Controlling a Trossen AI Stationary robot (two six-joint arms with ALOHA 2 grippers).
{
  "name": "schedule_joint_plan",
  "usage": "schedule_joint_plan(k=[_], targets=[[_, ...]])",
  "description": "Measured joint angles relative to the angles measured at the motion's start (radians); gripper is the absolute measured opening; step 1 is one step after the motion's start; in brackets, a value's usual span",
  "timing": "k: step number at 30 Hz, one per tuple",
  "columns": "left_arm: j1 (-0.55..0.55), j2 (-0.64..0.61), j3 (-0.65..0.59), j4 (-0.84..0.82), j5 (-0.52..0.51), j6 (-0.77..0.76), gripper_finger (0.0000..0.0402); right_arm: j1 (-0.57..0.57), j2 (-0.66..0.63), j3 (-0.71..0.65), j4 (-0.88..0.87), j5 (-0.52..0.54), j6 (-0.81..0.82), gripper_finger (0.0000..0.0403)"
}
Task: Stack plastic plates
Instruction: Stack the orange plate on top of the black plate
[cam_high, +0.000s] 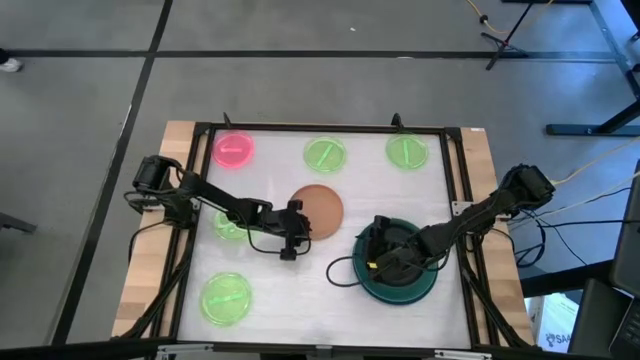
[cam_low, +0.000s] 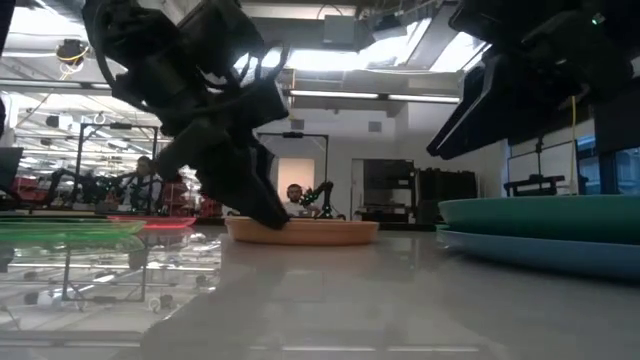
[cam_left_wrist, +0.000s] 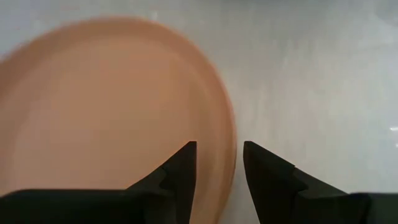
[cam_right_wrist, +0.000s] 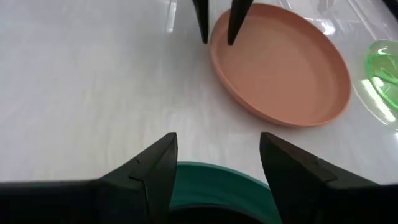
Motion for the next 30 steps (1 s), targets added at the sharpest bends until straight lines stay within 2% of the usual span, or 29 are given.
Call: schedule_joint_plan(k=[7, 13, 16, 23, 30], targets=[[0.008, 0.035, 0.001, 0.016, 0.003, 0.055, 0.0116, 0.000, 0.000, 0.000, 0.032, 0.000, -0.044, 0.0216], [0.007, 0.019, 0.007, -0.003, 0.014, 0.084, 0.0044, -0.002, 0.000, 0.000, 0.099, -0.004, -0.154, 0.0216], [-0.015, 0.015, 0.044, -0.009, 0.008, 0.112, 0.0009, -0.014, 0.012, 0.001, 0.168, -0.040, -0.225, 0.0216], [-0.091, 0.008, 0.175, -0.150, -0.030, 0.157, 0.0005, -0.067, 0.082, 0.000, 0.260, -0.130, -0.330, 0.0216], [-0.143, 0.008, 0.237, -0.207, -0.063, 0.195, 0.0003, -0.072, 0.111, 0.000, 0.283, -0.143, -0.388, 0.0216]])
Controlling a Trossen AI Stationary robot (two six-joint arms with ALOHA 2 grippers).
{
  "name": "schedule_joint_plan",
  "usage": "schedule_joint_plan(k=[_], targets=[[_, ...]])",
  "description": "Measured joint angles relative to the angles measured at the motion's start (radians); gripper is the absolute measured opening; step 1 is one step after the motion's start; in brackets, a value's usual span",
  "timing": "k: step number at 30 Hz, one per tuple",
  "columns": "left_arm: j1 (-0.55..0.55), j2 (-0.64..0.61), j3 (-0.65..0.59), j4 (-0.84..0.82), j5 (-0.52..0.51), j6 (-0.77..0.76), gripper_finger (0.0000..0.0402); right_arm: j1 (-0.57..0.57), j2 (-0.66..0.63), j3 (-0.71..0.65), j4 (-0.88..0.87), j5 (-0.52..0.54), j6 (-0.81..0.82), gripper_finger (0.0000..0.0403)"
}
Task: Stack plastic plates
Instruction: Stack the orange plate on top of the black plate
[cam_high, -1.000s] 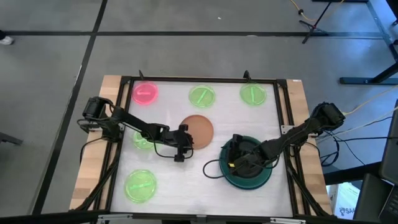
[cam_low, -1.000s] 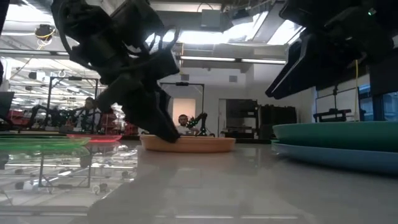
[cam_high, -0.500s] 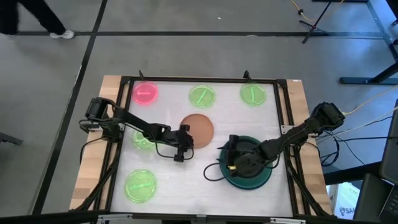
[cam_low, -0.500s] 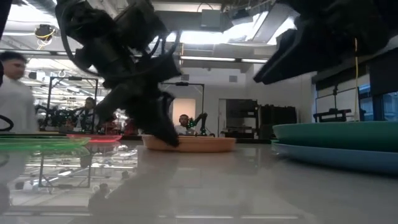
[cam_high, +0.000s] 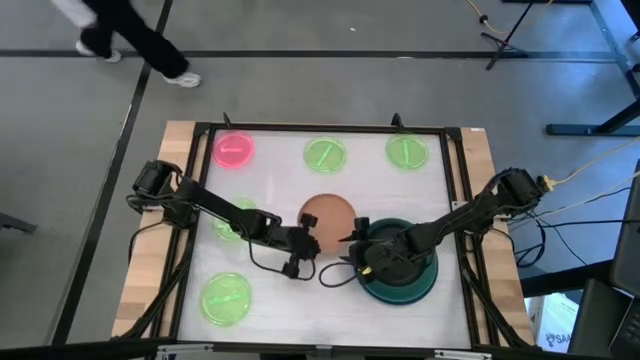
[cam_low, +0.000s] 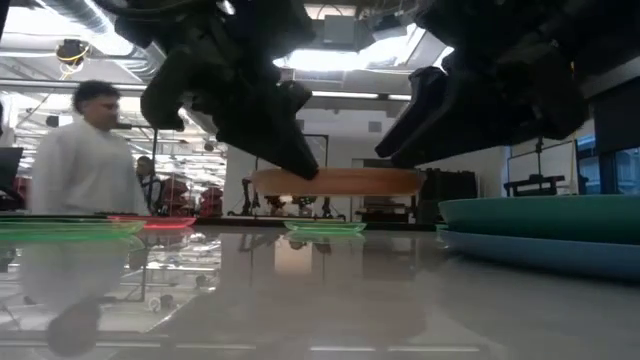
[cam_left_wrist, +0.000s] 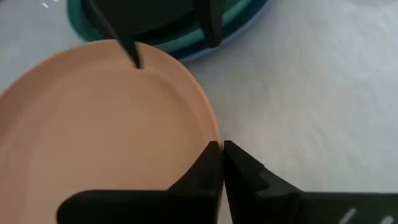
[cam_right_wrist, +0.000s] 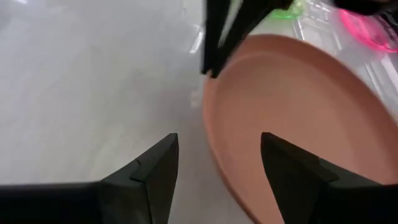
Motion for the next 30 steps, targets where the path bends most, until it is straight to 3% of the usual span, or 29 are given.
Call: schedule_joint_plan(k=[4, 7, 16, 23, 30], targets=[[-0.016, 0.000, 0.027, 0.005, -0.012, 0.022, 0.0003, 0.000, 0.003, 0.000, -0.009, -0.024, -0.002, 0.0211], [-0.021, 0.000, 0.038, 0.004, -0.009, 0.022, 0.0003, 0.000, 0.007, 0.000, -0.011, -0.026, -0.013, 0.0184], [-0.024, 0.000, 0.038, 0.004, -0.011, 0.026, 0.0005, 0.002, 0.007, 0.000, -0.015, -0.023, -0.114, 0.0015], [-0.033, -0.008, 0.039, 0.004, -0.062, 0.045, 0.0034, 0.008, 0.007, 0.029, -0.041, 0.023, -0.130, 0.0015], [-0.061, -0.059, 0.041, -0.009, -0.125, 0.046, 0.0068, 0.071, 0.007, 0.154, -0.295, 0.154, -0.039, 0.0007]])
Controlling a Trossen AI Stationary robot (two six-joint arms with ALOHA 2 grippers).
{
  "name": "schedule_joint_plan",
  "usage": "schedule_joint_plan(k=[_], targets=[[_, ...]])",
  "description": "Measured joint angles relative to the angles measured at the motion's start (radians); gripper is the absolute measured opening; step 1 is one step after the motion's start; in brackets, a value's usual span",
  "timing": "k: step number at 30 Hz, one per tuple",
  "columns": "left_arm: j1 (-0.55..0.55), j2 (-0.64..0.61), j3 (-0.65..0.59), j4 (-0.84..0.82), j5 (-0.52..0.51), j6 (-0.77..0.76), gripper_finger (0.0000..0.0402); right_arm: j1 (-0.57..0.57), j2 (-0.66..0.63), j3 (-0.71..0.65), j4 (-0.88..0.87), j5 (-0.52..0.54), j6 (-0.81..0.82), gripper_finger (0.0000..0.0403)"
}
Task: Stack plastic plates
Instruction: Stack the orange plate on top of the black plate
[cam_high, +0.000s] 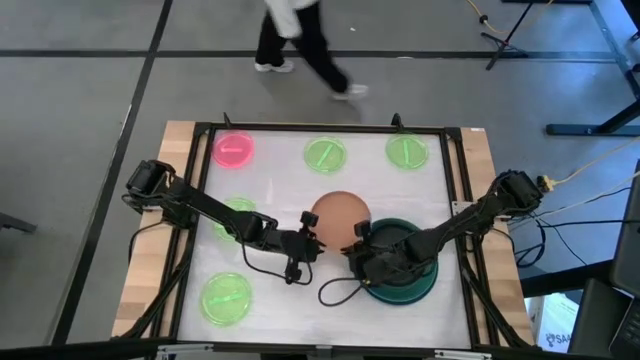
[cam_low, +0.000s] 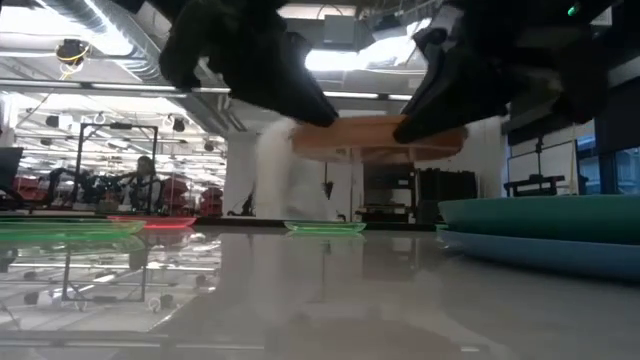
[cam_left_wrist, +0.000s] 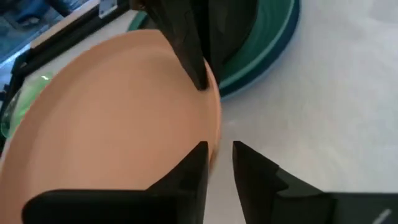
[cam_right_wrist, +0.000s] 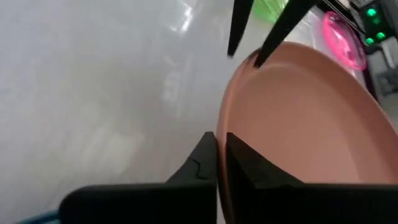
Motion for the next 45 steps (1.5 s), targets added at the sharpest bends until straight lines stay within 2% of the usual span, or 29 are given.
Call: schedule_joint_plan(k=[2, 8, 15, 19, 24, 30, 34, 38, 45], targets=[[-0.015, -0.018, 0.000, -0.024, 0.008, 0.000, 0.0069, 0.026, -0.001, 0.029, -0.080, 0.032, 0.050, 0.0007], [-0.053, -0.079, -0.002, -0.112, 0.007, -0.014, 0.0070, 0.116, -0.059, 0.093, -0.349, 0.014, 0.279, 0.0004], [-0.056, -0.118, -0.041, -0.113, 0.008, -0.051, 0.0070, 0.249, -0.205, 0.069, -0.517, -0.063, 0.581, 0.0002], [-0.048, -0.118, -0.044, -0.109, 0.005, -0.060, 0.0070, 0.314, -0.242, 0.030, -0.518, -0.099, 0.732, 0.0004], [-0.044, -0.118, -0.044, -0.087, 0.004, -0.063, 0.0070, 0.342, -0.237, -0.073, -0.481, -0.146, 0.867, 0.0002], [-0.044, -0.118, -0.044, -0.083, 0.004, -0.063, 0.0070, 0.340, -0.238, -0.138, -0.355, -0.164, 0.878, 0.0007], [-0.044, -0.118, -0.044, -0.081, 0.002, -0.063, 0.0070, 0.325, -0.238, -0.150, -0.350, -0.156, 0.894, 0.0016], [-0.044, -0.118, -0.044, -0.081, 0.003, -0.081, 0.0070, 0.293, -0.238, -0.150, -0.348, -0.152, 0.935, 0.0046], [-0.025, -0.117, -0.045, -0.071, -0.043, -0.114, 0.0072, 0.232, -0.253, -0.118, -0.373, -0.270, 0.876, 0.0156]])
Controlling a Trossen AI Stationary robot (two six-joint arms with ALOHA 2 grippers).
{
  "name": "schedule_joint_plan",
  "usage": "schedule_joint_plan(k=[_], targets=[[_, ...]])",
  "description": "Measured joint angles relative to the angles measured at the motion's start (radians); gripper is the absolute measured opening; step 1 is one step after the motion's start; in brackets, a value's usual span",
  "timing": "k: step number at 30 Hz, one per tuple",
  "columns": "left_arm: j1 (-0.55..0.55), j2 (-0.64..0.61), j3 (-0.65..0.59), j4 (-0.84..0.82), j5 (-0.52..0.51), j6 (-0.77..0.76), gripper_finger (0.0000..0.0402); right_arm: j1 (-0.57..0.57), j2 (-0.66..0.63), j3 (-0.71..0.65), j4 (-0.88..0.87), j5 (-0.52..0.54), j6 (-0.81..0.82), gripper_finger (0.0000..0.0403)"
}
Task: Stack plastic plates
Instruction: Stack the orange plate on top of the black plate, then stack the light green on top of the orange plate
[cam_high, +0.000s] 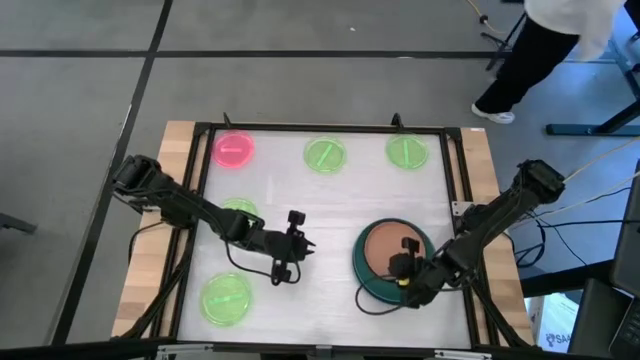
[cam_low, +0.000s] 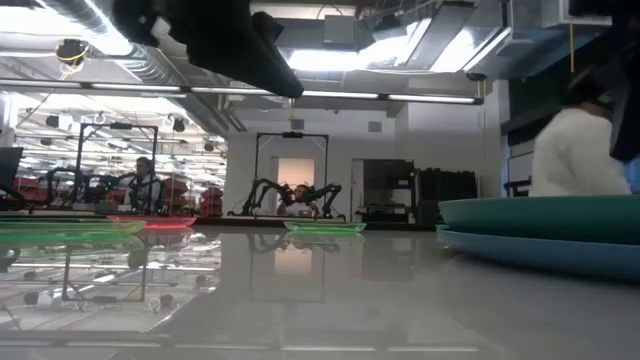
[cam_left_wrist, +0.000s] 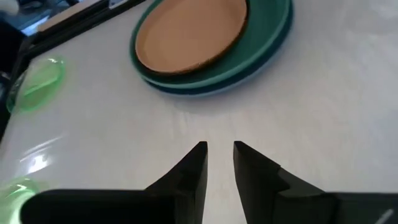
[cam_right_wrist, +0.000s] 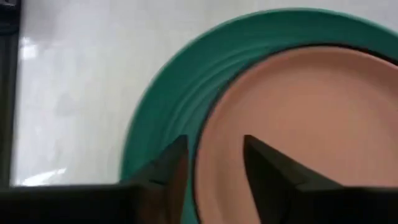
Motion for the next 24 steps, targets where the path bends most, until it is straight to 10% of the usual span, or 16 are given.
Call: schedule_joint_plan(k=[12, 24], targets=[[0.087, 0.000, -0.005, 0.026, 0.080, -0.043, 0.0133, -0.222, -0.168, 0.063, -0.231, 0.250, -0.195, 0.0226], [0.161, -0.011, -0.367, 0.776, 0.236, -0.020, 0.0134, -0.774, -0.185, 0.063, -0.293, 0.183, -0.469, 0.0208]])
